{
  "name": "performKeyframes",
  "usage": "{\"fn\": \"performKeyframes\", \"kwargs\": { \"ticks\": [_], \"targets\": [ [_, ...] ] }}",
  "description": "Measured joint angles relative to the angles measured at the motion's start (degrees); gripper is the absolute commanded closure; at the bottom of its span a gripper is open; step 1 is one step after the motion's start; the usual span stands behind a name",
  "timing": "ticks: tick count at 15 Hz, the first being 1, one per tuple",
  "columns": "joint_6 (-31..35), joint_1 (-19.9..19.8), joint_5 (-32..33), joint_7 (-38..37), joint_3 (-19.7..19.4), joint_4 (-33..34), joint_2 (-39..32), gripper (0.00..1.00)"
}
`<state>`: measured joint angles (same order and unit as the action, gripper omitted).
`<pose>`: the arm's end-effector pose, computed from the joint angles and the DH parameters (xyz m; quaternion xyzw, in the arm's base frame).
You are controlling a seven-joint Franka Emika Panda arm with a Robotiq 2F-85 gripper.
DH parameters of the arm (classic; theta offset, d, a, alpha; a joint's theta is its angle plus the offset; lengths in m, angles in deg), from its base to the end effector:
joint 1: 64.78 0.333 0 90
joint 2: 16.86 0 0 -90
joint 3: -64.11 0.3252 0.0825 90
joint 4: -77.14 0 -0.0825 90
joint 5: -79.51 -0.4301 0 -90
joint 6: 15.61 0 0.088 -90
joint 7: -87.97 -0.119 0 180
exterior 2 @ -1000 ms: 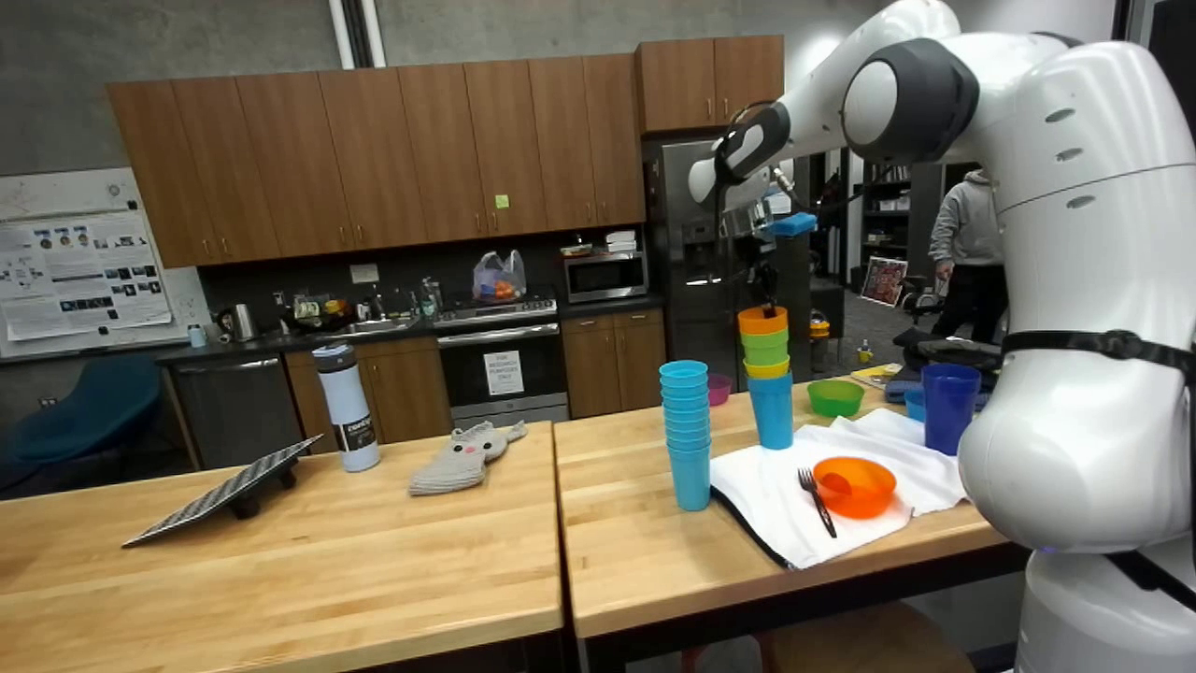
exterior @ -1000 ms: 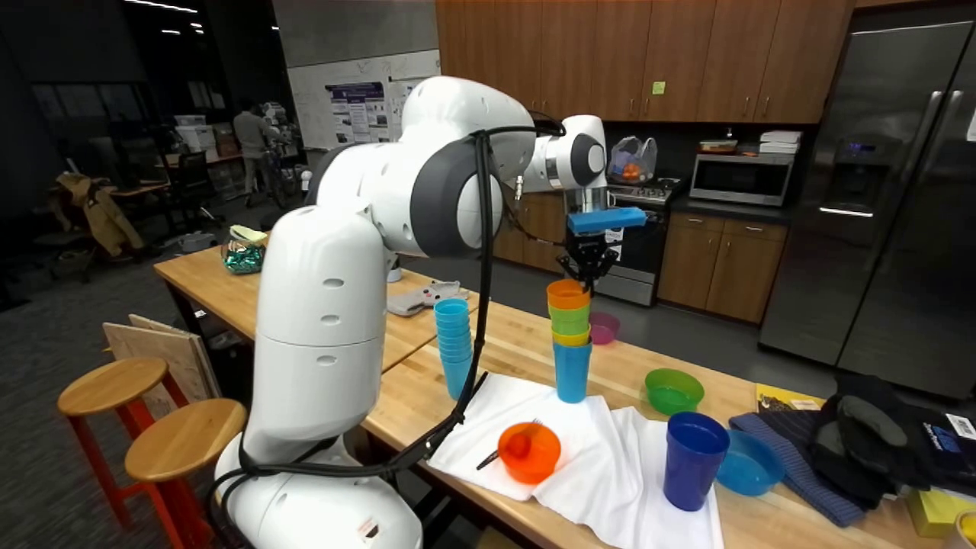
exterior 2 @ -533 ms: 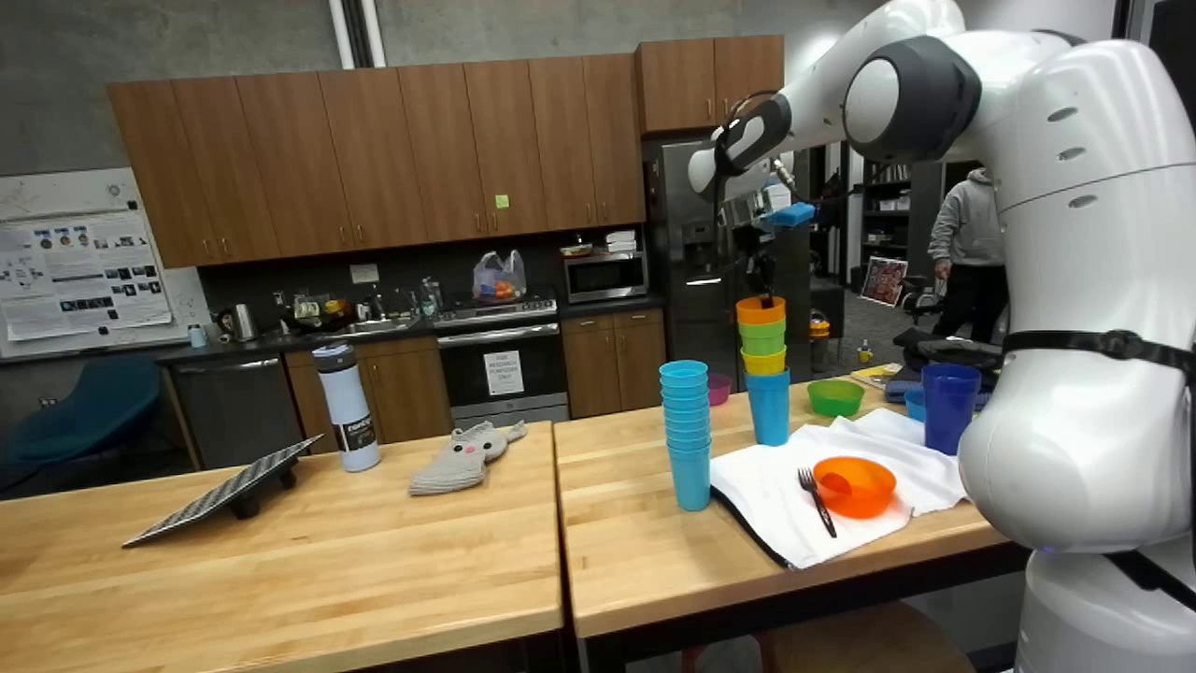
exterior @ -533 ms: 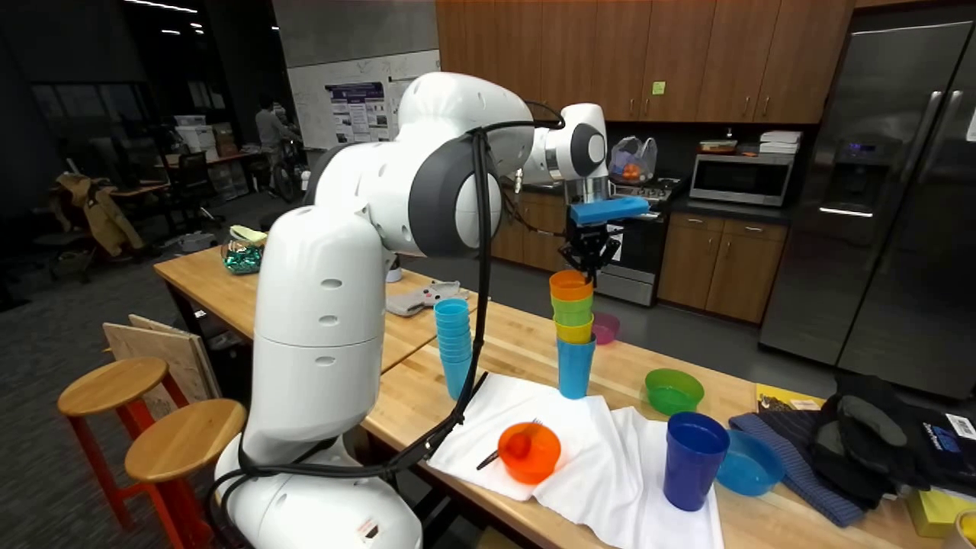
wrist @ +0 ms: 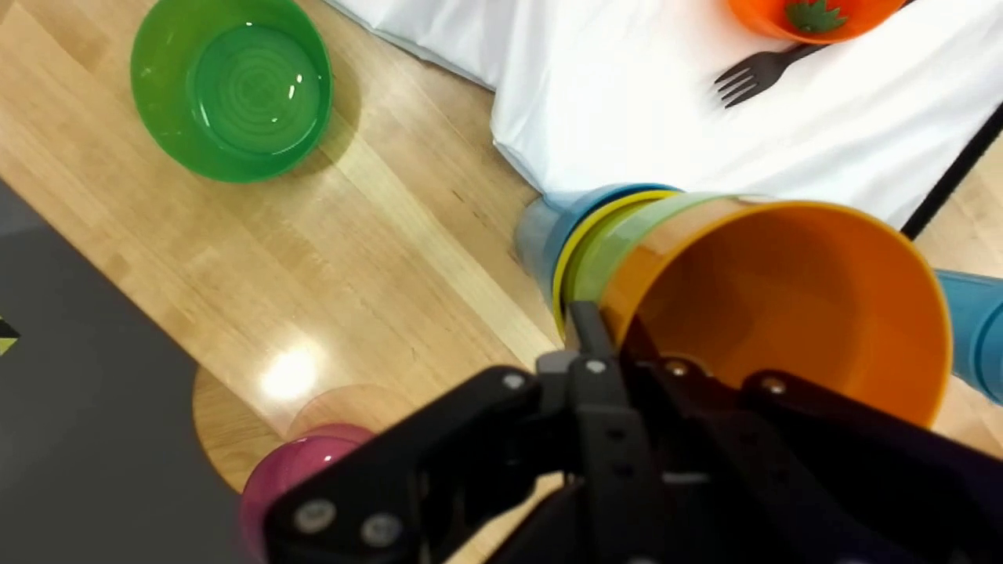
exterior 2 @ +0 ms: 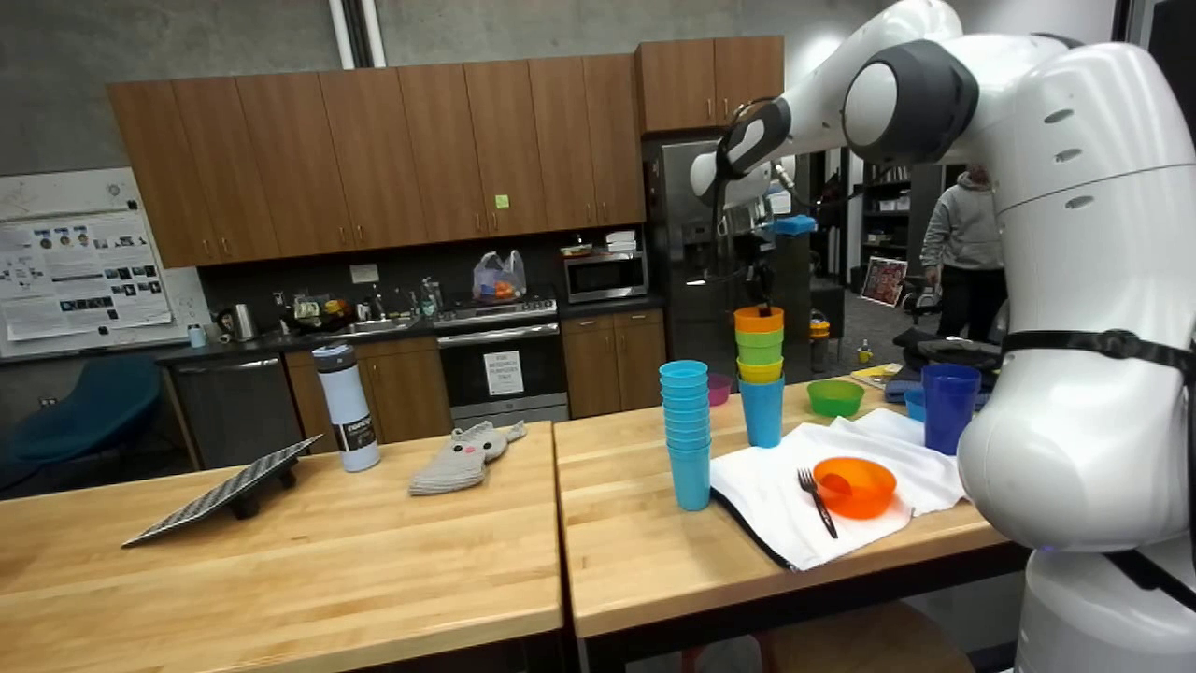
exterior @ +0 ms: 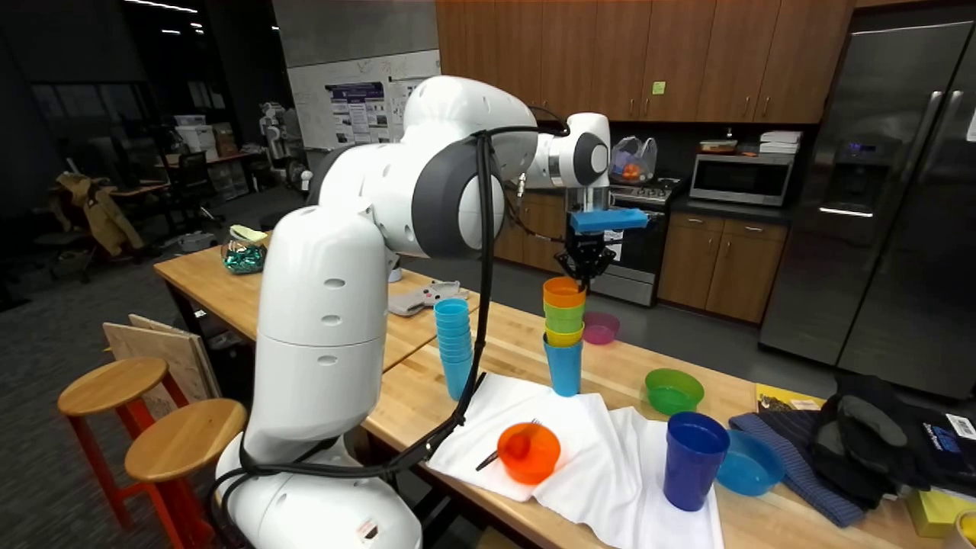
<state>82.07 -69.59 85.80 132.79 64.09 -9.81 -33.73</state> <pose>0.6822 -0.0693 0.4705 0.9335 0.3506 -0.0712 0.0265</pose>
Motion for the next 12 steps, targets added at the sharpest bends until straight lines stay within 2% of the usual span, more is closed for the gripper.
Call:
{"fn": "performKeyframes", "kwargs": {
  "ticks": [7, 8, 9, 12],
  "targets": [
    [-1.2, -1.5, -1.3, 0.0, -0.4, -3.2, -0.3, 0.99],
    [-1.2, -1.9, -1.4, 0.0, -0.5, -3.6, -0.2, 0.80],
    [-1.2, -2.2, -1.4, 0.2, -0.5, -4.0, -0.2, 0.94],
    [-1.3, -2.8, -1.4, 0.3, -0.7, -4.8, 0.2, 0.80]
  ]
}}
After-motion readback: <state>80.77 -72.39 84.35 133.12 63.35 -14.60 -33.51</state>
